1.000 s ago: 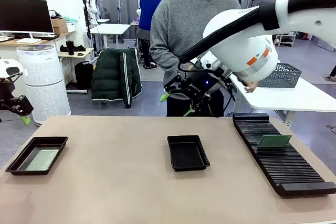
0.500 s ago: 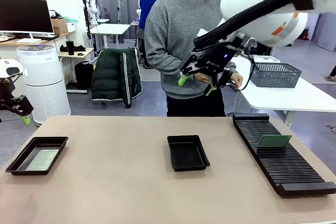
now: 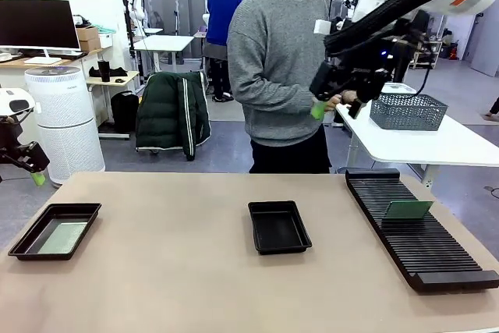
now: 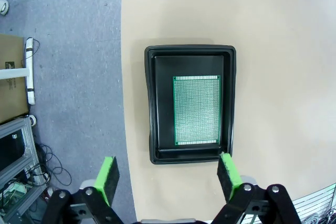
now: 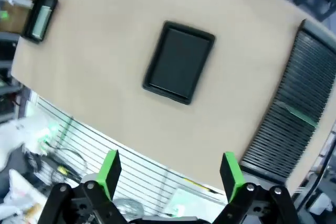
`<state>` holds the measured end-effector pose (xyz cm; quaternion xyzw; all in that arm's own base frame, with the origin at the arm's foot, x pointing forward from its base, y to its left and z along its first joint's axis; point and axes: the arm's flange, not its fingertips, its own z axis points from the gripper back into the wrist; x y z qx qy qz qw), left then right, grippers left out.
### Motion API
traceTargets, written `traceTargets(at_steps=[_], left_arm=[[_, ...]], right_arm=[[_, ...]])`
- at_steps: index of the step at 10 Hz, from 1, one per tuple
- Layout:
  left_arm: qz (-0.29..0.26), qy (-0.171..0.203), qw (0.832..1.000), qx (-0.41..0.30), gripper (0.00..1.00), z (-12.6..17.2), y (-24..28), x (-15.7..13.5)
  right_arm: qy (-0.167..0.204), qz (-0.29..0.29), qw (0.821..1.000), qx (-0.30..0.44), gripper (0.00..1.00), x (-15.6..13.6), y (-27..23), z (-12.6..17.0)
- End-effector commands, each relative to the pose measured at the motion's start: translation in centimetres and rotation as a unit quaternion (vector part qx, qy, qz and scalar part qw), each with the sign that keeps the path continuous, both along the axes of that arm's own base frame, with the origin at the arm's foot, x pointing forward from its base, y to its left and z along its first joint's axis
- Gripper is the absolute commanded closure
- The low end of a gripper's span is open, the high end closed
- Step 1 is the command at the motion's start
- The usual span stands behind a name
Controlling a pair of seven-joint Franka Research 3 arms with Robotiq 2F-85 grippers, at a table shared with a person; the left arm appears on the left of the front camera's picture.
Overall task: Inspect and transfer BCBs to ESD trays.
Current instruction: Pick up the Blank PCB from the PCB Rack and place it in the right ESD tray.
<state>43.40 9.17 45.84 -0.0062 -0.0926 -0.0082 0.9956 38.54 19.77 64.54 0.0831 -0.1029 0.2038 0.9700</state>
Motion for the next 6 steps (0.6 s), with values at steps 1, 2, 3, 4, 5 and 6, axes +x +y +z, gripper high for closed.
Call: traceTargets(at_steps=[1, 2, 3, 4, 5, 6], left_arm=[[0.002, -0.006, 1.000, 0.001, 0.00, -0.4, 0.2, -0.1], [0.002, -0.006, 1.000, 0.001, 0.00, -0.4, 0.2, -0.1], [0.002, -0.006, 1.000, 0.001, 0.00, -0.4, 0.2, -0.1], [0.002, -0.006, 1.000, 0.001, 0.00, -0.4, 0.2, -0.1], [0.002, -0.006, 1.000, 0.001, 0.00, -0.4, 0.2, -0.1], [0.002, -0.006, 1.000, 0.001, 0.00, -0.4, 0.2, -0.1]], right_arm=[[-0.033, 0.082, 0.994, -0.063, 0.00, -0.1, -2.5, 1.1], [-0.037, 0.119, 0.989, -0.083, 0.00, -0.3, -4.0, 1.5], [-0.039, 0.149, 0.983, -0.101, 0.00, -0.5, -5.6, 1.6], [-0.037, 0.177, 0.976, -0.117, 0.00, -0.7, -7.3, 1.7], [-0.034, 0.204, 0.969, -0.135, 0.00, -0.8, -9.2, 1.8], [-0.027, 0.222, 0.963, -0.153, 0.00, -1.2, -10.8, 1.8]])
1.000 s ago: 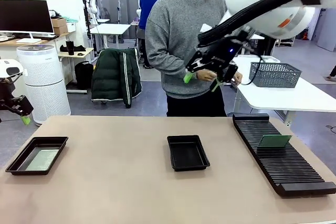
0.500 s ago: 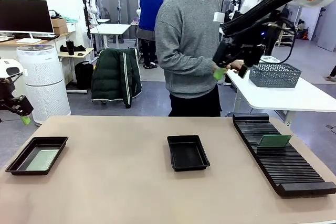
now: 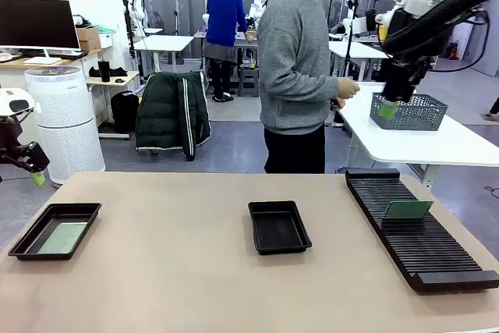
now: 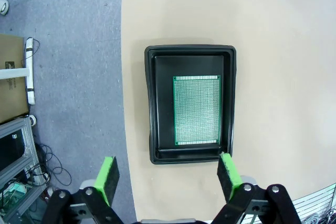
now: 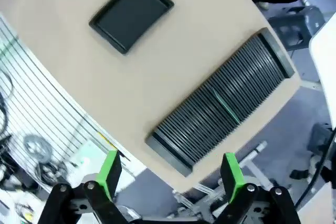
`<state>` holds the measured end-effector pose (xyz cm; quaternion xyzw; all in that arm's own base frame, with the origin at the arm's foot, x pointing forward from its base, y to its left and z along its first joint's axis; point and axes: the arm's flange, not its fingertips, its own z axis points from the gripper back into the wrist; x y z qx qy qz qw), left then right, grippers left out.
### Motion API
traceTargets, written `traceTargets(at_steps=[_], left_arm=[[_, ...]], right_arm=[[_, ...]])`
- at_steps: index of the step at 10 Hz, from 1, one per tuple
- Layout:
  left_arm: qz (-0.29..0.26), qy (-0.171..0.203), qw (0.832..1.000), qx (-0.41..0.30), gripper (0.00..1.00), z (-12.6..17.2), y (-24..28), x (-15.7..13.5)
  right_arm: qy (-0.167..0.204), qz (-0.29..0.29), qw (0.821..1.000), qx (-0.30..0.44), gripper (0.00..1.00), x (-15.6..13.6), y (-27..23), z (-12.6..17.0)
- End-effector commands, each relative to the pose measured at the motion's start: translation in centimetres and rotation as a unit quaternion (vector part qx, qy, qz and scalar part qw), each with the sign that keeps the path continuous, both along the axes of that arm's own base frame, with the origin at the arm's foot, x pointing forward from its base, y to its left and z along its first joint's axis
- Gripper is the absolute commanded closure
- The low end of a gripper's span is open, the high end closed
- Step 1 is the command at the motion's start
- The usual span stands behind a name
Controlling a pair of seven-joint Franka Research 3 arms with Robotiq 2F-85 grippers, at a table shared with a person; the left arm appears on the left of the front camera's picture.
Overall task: Inspect and transfer BCBs to ESD trays.
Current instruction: Pick up the Blank PCB from the PCB Rack and place it in the right ESD tray.
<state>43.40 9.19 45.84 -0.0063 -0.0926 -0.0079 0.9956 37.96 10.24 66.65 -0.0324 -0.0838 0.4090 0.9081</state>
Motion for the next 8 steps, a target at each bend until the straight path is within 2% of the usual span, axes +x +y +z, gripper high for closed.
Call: traceTargets(at_steps=[1, 3, 6, 8], left_arm=[[0.002, -0.006, 1.000, 0.001, 0.00, -0.4, 0.1, -0.1], [0.002, -0.006, 1.000, 0.001, 0.00, -0.4, 0.1, -0.1], [0.002, -0.006, 1.000, 0.001, 0.00, -0.4, 0.1, -0.1], [0.002, -0.006, 1.000, 0.001, 0.00, -0.4, 0.1, -0.1]], right_arm=[[0.004, 0.055, 0.998, -0.044, 0.00, -0.9, -2.8, -0.3], [0.008, 0.139, 0.987, -0.075, 0.00, -1.2, -6.2, -0.5], [-0.015, 0.279, 0.958, -0.067, 0.00, -1.2, -10.5, -1.1], [-0.034, 0.310, 0.950, -0.030, 0.00, -1.0, -12.8, -1.1]])
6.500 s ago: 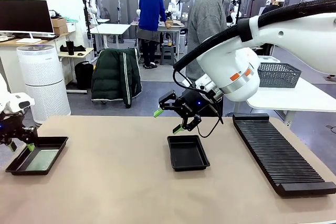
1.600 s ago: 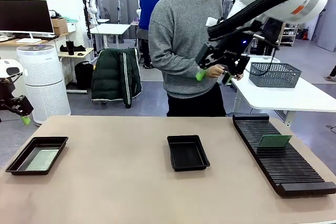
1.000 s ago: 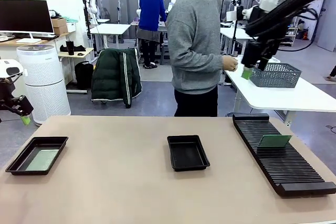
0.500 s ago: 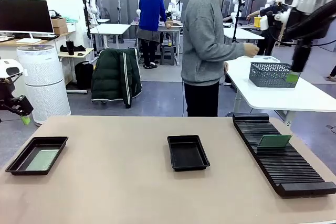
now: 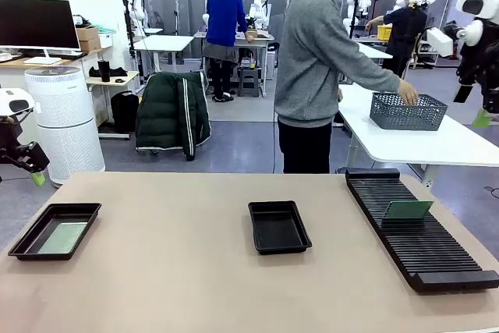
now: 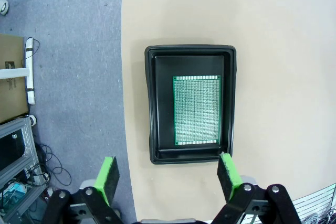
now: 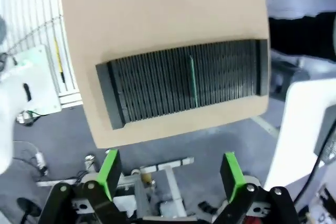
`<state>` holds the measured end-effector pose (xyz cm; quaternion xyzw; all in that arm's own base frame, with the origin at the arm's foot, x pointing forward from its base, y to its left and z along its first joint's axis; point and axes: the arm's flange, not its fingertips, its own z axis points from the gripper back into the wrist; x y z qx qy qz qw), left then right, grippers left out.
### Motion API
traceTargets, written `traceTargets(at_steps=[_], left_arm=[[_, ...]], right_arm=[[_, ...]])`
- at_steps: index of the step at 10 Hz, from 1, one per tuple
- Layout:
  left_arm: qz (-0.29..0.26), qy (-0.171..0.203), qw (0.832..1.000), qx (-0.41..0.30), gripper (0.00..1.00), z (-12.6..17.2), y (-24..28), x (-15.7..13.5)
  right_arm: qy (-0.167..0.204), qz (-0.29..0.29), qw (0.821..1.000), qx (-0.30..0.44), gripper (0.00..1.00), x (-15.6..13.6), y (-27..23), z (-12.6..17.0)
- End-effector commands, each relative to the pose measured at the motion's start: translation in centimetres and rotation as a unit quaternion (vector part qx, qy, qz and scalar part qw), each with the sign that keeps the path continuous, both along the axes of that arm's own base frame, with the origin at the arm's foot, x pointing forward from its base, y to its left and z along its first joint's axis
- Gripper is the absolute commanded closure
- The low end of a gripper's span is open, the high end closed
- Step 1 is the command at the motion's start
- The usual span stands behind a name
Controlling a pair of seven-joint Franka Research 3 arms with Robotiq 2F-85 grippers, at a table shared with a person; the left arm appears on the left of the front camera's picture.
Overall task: Inspect and transfer BCBs to ESD trays.
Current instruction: Pick up the Blank PCB from the PCB Rack and place it in the right ESD tray.
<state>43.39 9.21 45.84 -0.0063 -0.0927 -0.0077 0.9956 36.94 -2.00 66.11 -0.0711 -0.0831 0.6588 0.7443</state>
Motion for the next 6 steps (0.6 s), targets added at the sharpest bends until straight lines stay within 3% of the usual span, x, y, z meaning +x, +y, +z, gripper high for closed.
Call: traceTargets(at_steps=[1, 2, 6], left_arm=[[0.002, -0.006, 1.000, 0.002, 0.00, -0.38, 0.12, -0.08], [0.002, -0.006, 1.000, 0.002, 0.00, -0.38, 0.12, -0.08], [0.002, -0.006, 1.000, 0.002, 0.00, -0.38, 0.12, -0.08]], right_arm=[[0.000, 0.008, 0.999, 0.041, 0.00, 0.13, -0.82, -0.52], [0.000, 0.000, 1.000, 0.000, 0.00, 0.00, 0.00, 0.00], [0.000, 0.000, 1.000, 0.000, 0.00, 0.00, 0.00, 0.00]])
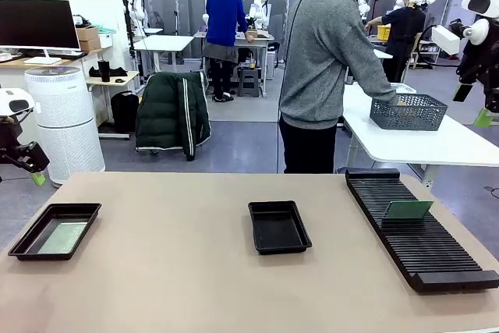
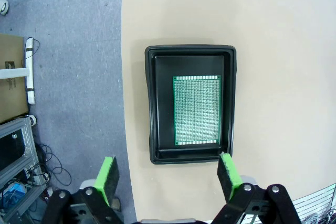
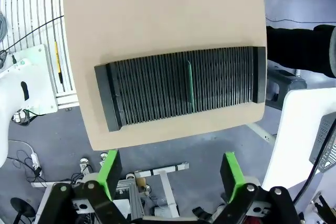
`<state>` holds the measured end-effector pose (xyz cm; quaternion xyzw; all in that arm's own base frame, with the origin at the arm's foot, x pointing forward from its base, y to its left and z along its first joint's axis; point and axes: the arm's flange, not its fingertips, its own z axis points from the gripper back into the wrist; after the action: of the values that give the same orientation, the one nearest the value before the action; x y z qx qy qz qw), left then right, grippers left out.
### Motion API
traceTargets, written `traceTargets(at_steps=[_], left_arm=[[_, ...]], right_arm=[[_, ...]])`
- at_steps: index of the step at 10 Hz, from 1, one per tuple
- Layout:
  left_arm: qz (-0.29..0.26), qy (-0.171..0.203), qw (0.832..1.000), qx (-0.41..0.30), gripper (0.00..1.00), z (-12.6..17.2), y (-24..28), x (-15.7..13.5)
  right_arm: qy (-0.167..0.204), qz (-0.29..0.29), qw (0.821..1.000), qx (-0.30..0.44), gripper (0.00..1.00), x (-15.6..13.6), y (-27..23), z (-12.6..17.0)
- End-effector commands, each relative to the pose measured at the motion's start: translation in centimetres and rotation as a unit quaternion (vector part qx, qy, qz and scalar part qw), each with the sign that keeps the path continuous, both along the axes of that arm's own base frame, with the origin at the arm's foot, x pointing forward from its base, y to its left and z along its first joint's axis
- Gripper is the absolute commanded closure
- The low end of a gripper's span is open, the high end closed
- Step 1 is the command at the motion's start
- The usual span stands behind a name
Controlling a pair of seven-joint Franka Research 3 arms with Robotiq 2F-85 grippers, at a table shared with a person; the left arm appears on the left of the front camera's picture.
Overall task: Inspect and transfer BCBs to ESD trays.
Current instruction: Pick up the Blank PCB from the PCB Rack and place it in the right ESD tray.
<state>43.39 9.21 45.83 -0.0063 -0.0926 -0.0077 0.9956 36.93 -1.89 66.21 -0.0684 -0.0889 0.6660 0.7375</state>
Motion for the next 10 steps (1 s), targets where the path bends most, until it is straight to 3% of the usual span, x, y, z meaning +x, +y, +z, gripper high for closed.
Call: traceTargets(at_steps=[1, 6, 10], left_arm=[[0.002, -0.006, 1.000, 0.002, 0.00, -0.4, 0.1, -0.1], [0.002, -0.006, 1.000, 0.002, 0.00, -0.4, 0.1, -0.1], [0.002, -0.006, 1.000, 0.002, 0.00, -0.4, 0.1, -0.1]], right_arm=[[0.000, 0.000, 1.000, 0.001, 0.00, 0.0, -0.1, 0.0], [-0.019, 0.070, 0.997, 0.011, 0.00, 0.9, -1.3, -7.2], [-0.043, 0.082, 0.996, -0.009, 0.00, 1.8, -0.7, -13.1]])
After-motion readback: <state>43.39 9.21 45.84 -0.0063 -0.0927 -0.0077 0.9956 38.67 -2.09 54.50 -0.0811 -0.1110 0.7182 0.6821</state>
